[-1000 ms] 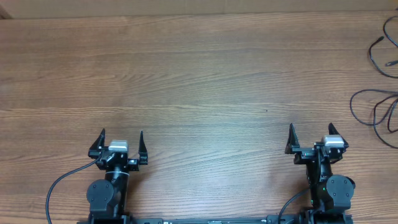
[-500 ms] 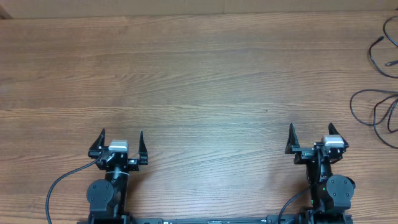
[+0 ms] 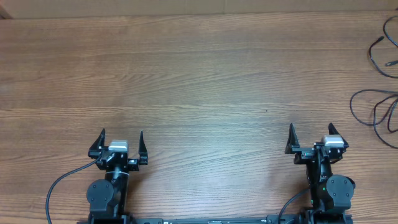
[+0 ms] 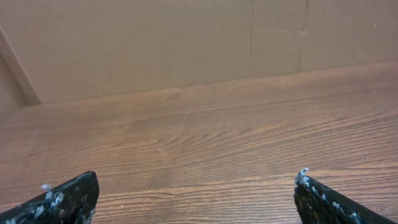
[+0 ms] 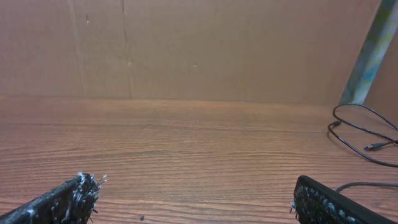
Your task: Untangle cables
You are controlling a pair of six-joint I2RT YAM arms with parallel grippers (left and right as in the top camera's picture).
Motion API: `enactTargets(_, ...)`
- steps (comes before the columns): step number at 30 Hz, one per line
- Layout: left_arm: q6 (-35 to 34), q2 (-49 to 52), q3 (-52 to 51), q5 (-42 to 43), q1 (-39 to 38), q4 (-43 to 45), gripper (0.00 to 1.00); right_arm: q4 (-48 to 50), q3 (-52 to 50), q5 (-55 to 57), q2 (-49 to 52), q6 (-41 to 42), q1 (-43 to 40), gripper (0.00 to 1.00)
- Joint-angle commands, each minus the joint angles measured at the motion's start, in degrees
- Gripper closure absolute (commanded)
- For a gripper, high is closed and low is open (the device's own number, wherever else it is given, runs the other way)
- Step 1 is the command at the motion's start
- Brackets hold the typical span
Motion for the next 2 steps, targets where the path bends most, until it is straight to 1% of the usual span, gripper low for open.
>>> enactTargets(1,1.05,-0.66,-0.24,0.2,0.48,-0.09,0.0,0.26,-0.39,-0.28,-0.63,-0.24,-0.17,0.0)
enactTargets(2,1.05,-0.66,-0.24,0.2,0.48,-0.09,0.0,0.26,-0.39,-0.28,-0.63,-0.24,-0.15,0.0)
